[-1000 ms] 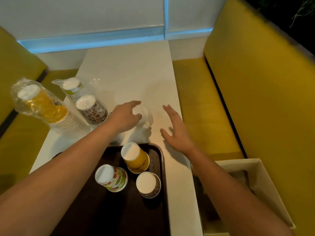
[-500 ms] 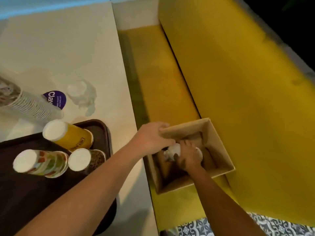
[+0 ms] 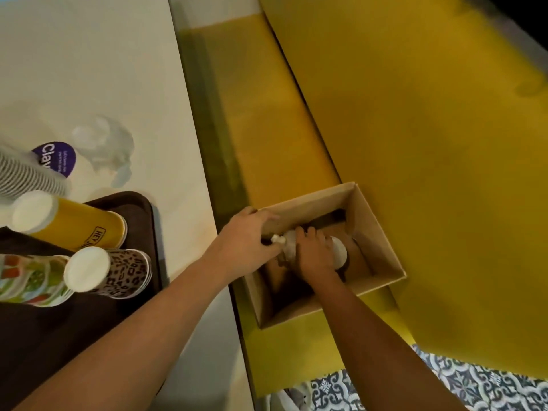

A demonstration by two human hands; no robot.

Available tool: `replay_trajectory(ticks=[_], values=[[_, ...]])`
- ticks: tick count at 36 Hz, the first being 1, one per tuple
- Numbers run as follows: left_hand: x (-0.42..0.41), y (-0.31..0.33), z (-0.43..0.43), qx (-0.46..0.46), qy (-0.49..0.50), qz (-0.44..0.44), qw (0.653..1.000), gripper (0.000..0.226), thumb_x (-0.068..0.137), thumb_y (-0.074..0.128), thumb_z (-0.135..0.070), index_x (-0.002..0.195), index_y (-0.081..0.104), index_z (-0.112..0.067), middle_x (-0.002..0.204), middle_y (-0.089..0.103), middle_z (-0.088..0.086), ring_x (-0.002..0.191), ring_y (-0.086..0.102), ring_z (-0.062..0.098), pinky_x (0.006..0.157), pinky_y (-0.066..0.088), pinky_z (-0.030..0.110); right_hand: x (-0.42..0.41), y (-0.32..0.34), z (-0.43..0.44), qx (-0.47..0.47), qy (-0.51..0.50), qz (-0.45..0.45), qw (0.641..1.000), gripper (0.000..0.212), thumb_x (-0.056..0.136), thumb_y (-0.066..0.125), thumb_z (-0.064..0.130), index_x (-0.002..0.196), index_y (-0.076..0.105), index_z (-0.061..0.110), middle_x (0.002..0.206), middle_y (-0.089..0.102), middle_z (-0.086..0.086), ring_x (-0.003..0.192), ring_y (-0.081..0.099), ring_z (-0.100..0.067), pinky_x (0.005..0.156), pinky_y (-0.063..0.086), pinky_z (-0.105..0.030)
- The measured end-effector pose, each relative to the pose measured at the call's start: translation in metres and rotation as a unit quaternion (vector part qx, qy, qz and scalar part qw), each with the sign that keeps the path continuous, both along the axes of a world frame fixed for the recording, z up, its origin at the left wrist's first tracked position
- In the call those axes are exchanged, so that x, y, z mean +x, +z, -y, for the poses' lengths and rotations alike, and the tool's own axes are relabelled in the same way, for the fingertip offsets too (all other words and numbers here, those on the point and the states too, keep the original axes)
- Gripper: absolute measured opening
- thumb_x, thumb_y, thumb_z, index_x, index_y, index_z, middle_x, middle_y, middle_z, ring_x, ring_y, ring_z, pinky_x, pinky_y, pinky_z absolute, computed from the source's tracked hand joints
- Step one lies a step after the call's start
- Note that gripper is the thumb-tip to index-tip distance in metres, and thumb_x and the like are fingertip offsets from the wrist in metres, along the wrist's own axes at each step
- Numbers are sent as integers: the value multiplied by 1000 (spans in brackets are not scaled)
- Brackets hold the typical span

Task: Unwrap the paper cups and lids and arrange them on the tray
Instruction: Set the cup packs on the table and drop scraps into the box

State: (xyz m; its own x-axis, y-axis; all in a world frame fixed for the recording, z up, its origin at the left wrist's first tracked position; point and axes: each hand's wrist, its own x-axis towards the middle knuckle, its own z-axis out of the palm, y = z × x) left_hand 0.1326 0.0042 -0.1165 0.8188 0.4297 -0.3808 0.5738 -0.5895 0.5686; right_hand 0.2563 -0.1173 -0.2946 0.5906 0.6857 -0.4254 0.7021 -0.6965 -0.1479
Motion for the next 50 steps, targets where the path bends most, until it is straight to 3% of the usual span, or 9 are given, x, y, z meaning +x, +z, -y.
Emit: replay_trajectory(ticks=[7, 10, 14, 21, 25, 32, 40, 43, 50], values=[[0, 22, -11, -18, 0, -17, 1000, 51, 96, 72, -28, 143, 52, -35, 124, 52, -9, 107, 59, 14, 81, 48, 19, 8, 79, 18, 189, -138, -162, 959, 74, 84, 79, 34, 148, 46, 15, 142, 47, -7, 131, 47, -28, 103, 39, -35], [-1, 38, -17, -19, -23, -22, 999, 62, 94, 74, -24, 149, 46, -35, 136, 55, -5, 119, 55, 16, 92, 47, 24, 10, 128, 10, 257, -217, -254, 907, 69, 85, 76, 30, 148, 51, 16, 142, 44, -8, 125, 52, -27, 97, 41, -32], [-3, 73, -32, -38, -1, 4, 999, 74, 90, 79, -40, 154, 41, -37, 149, 50, -4, 135, 51, 20, 108, 51, 42, -2, 189, -17, 363, -283, -400, 792, 64, 82, 74, 38, 139, 51, 23, 131, 62, -2, 118, 64, -23, 97, 56, -41], [-26, 136, -83, -97, 173, 119, 973, 44, 91, 77, -38, 130, 58, -33, 117, 67, -8, 104, 69, 17, 94, 59, 46, -33, 255, -82, 417, -241, -512, 711, 30, 100, 64, 22, 126, 53, 33, 127, 64, 1, 121, 63, -25, 101, 55, -40], [-48, 156, -111, -79, 273, 156, 946, 28, 95, 73, -25, 120, 61, -27, 103, 69, -4, 92, 72, 18, 93, 60, 48, -59, 271, -128, 457, -210, -444, 742, 58, 100, 68, 22, 149, 38, 32, 137, 58, 1, 116, 65, -20, 88, 64, -36], [-84, 170, -165, 50, 275, 132, 951, 27, 102, 57, -21, 129, 60, -23, 119, 65, -3, 105, 65, 20, 74, 53, 31, -93, 261, -188, 470, -253, -418, 735, 65, 96, 74, 15, 148, 37, 26, 137, 53, -3, 118, 64, -27, 76, 66, -33], [-102, 130, -226, 183, 49, -122, 974, 63, 100, 51, -8, 160, 33, -19, 166, 28, 9, 146, 36, 37, 115, 39, 44, -110, 221, -240, 373, -271, -327, 825, 56, 89, 76, 32, 138, 50, 21, 138, 54, -12, 102, 69, -29, 81, 65, -44], [-103, 116, -235, 196, -5, -170, 966, 71, 101, 48, -9, 165, 20, -19, 173, 12, 8, 155, 21, 35, 123, 29, 46, -108, 216, -248, 369, -248, -252, 859, 60, 93, 75, 32, 143, 48, 14, 139, 56, -12, 114, 64, -29, 88, 54, -32], [-102, 108, -249, 145, 18, -181, 973, 63, 107, 45, -15, 163, 20, -7, 168, 25, 15, 152, 30, 33, 121, 28, 39, -102, 207, -267, 337, -222, -176, 898, 54, 101, 66, 30, 145, 45, 7, 143, 52, -20, 124, 59, -36, 90, 49, -34]])
